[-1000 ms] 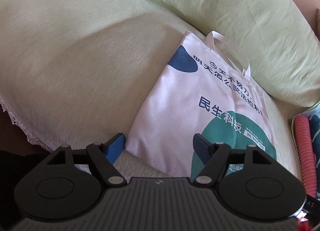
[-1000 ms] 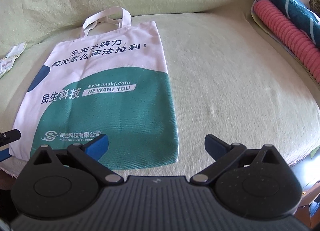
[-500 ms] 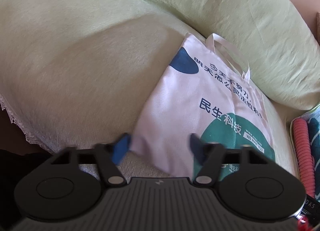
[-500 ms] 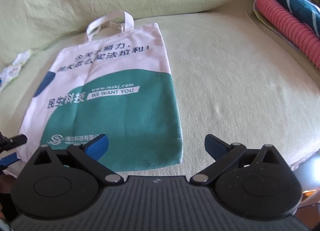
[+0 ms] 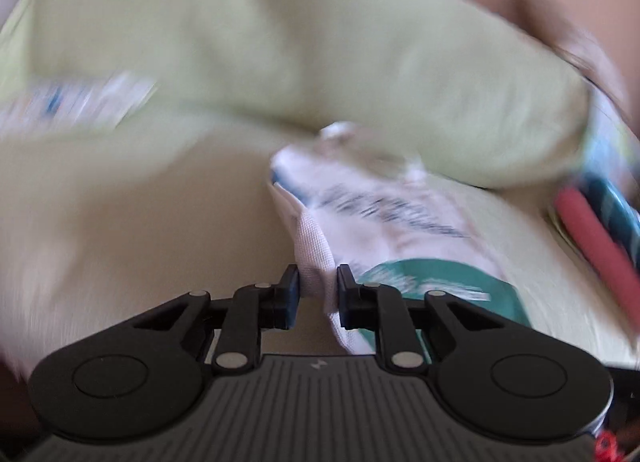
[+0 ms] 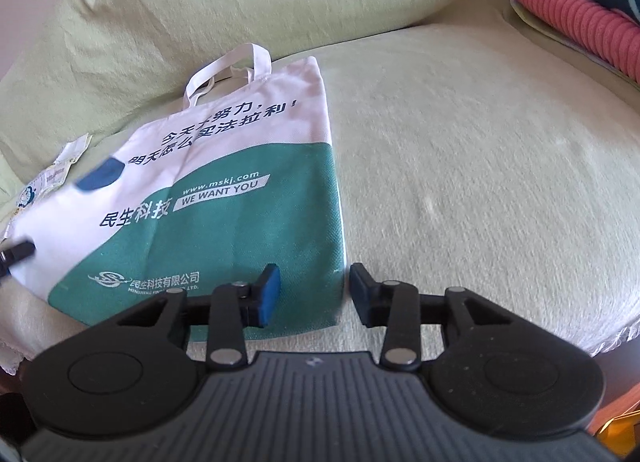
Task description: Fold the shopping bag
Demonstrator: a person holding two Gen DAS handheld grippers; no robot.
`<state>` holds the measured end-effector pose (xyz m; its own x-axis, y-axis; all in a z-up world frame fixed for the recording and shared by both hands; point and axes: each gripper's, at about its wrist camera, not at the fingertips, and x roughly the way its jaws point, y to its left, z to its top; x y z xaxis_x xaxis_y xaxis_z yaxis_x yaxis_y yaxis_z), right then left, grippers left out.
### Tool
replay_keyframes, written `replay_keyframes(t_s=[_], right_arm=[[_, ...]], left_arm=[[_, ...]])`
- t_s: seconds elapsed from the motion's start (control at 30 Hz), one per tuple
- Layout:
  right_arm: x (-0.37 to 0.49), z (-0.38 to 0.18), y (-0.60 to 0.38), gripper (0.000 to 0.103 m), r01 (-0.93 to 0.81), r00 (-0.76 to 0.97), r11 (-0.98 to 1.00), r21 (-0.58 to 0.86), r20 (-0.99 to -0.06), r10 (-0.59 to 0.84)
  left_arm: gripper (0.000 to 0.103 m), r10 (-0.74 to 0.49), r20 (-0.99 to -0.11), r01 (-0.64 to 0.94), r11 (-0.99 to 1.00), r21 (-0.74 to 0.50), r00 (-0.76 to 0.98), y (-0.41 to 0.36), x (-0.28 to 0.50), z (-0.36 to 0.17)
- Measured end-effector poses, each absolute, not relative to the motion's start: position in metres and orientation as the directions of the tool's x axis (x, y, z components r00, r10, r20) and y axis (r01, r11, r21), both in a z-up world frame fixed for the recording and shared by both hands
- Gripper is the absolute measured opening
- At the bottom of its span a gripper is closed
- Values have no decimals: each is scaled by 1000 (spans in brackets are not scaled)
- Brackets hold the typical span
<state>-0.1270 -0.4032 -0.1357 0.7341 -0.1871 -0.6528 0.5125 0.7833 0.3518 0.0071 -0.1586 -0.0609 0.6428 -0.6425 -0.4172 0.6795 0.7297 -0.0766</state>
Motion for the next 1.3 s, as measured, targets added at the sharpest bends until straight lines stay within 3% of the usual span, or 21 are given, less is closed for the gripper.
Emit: replay_keyframes(t_s=[0.17, 0.3, 0.47, 0.57, 0.63, 0.77, 0.87, 0.97, 1.17, 1.23, 1.3], right_arm=[[-137, -139, -425, 33, 522, 761, 702, 485, -636, -128], [-146, -141, -445, 31, 526, 785, 608, 595, -615, -78], [-152, -141, -454, 32, 552, 775, 585, 594, -625, -97], [-155, -143, -455, 31, 559, 770, 580, 592, -630, -100], [-153, -142, -453, 32, 563, 767, 585, 584, -633, -107], [-154, -138, -452, 36, 561, 770, 586, 585, -628, -111], [-157, -129, -450, 38, 532, 793, 589, 609, -601, -95], [-156, -124, -444, 40, 495, 809, 598, 630, -586, -51], [-132, -122, -424, 42, 462, 800, 638, 616, -600, 1], [-124, -124, -420, 17, 478, 777, 668, 570, -629, -20], [-123, -123, -413, 8, 464, 776, 721, 515, -628, -51]], left_arm=[[21, -758, -413, 853, 511, 106, 505, -228, -13, -60], [21, -786, -472, 913, 387, 129, 399, -270, -17, -78], [21, -757, -583, 955, 258, 148, 295, -301, -30, -106], [35, -719, -626, 953, 242, 183, 303, -299, -45, -117], [38, -715, -634, 956, 239, 172, 293, -294, -48, -114], [51, -740, -591, 947, 251, 200, 321, -268, -64, -98], [49, -713, -593, 927, 278, 251, 374, -255, -69, -101], [35, -666, -621, 911, 311, 272, 413, -251, -60, -110], [39, -625, -628, 886, 307, 348, 464, -247, -58, -122], [39, -613, -633, 881, 316, 352, 472, -245, -55, -126], [40, -600, -637, 875, 326, 357, 484, -245, -53, -130]])
